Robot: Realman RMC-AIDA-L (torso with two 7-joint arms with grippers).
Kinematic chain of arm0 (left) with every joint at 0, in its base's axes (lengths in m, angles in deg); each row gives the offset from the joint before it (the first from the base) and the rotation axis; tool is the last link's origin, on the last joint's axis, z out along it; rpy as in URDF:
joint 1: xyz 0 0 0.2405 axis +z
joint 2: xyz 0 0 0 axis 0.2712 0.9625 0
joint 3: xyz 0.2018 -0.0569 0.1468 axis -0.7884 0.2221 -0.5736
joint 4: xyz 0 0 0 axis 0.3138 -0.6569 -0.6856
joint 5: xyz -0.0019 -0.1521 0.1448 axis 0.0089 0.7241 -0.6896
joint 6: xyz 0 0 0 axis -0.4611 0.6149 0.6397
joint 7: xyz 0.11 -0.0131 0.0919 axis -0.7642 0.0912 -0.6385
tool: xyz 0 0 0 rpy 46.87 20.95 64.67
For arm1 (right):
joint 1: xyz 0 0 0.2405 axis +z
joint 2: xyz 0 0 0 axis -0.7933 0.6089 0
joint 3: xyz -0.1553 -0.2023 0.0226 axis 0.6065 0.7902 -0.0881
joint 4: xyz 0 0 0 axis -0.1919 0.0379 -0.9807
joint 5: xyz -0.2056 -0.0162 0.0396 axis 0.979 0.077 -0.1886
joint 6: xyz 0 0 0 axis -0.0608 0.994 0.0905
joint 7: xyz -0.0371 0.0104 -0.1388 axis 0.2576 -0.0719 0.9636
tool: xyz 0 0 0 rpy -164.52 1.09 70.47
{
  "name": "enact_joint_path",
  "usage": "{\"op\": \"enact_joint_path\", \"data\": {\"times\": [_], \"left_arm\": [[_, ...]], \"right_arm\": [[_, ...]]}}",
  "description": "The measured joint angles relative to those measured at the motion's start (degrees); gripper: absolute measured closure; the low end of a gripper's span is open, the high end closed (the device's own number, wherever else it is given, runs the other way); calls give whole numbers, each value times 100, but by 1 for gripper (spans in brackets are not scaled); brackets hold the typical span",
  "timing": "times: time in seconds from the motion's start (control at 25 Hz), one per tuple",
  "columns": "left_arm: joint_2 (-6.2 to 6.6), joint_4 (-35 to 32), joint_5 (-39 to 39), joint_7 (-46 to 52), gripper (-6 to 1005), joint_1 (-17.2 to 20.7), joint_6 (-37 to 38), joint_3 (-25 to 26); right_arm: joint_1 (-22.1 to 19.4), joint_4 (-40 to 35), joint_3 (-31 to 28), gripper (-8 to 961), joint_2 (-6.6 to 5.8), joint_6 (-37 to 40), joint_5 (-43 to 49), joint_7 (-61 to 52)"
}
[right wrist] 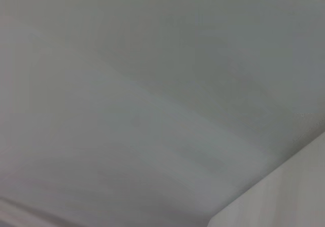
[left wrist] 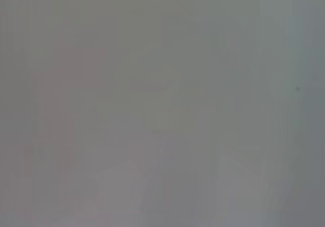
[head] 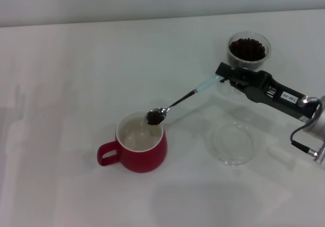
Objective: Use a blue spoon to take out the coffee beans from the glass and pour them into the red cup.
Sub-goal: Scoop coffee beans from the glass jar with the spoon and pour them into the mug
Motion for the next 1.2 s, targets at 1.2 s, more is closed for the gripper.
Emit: {"op": "enact_joint_path", "data": {"times": [1.2], "left_arm": [[1,1,0,2,333,57,1,-9]], "right_arm": [[157,-395,794,807,-3,-358,-430,942]]}}
